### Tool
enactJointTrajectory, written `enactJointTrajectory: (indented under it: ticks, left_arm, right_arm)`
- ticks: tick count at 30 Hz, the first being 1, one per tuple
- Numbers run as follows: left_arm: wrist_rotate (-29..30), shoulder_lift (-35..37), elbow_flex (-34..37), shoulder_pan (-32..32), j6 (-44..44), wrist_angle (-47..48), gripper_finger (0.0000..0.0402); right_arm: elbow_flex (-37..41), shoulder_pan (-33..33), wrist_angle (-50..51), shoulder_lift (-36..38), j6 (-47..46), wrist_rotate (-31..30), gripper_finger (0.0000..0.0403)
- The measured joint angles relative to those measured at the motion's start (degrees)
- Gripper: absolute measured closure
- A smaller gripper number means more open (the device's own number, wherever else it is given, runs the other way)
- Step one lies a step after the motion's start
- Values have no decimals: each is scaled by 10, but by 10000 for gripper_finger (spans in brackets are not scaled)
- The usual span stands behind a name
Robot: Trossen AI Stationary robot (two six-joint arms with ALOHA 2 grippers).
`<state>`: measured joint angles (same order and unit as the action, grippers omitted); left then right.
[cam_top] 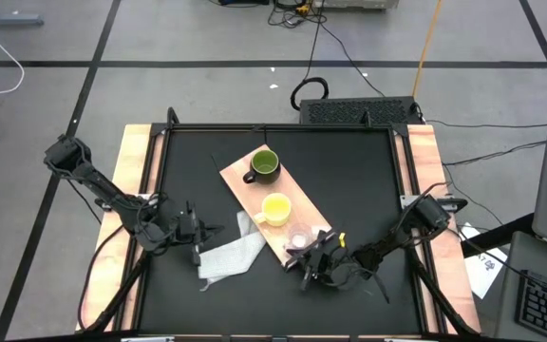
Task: Stack small to large cups/mugs on shelf
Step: Adjust all the mugs
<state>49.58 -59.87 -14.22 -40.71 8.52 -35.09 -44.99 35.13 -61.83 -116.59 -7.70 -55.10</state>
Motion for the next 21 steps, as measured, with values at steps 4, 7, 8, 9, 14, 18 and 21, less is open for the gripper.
enactJointTrajectory:
  ticks: [4,7,8,9,14,18,21]
  left_arm:
    - [0,0,0,0,6,8,401]
    - [0,0,0,0,8,11,401]
    - [0,0,0,0,8,11,401]
    - [0,0,0,0,9,11,401]
    - [0,0,0,0,8,11,401]
    - [0,0,0,0,8,11,401]
    - [0,0,0,0,8,11,401]
  right_arm:
    - [-2,-1,1,-6,-1,-1,403]
    - [-2,0,-1,-4,6,-2,403]
    - [-2,2,-2,-3,8,-2,403]
    - [-2,2,-5,-2,9,-2,403]
    - [-2,17,-23,-2,28,-6,403]
    - [-2,46,-25,12,66,-58,403]
    - [-2,77,-24,31,109,-103,403]
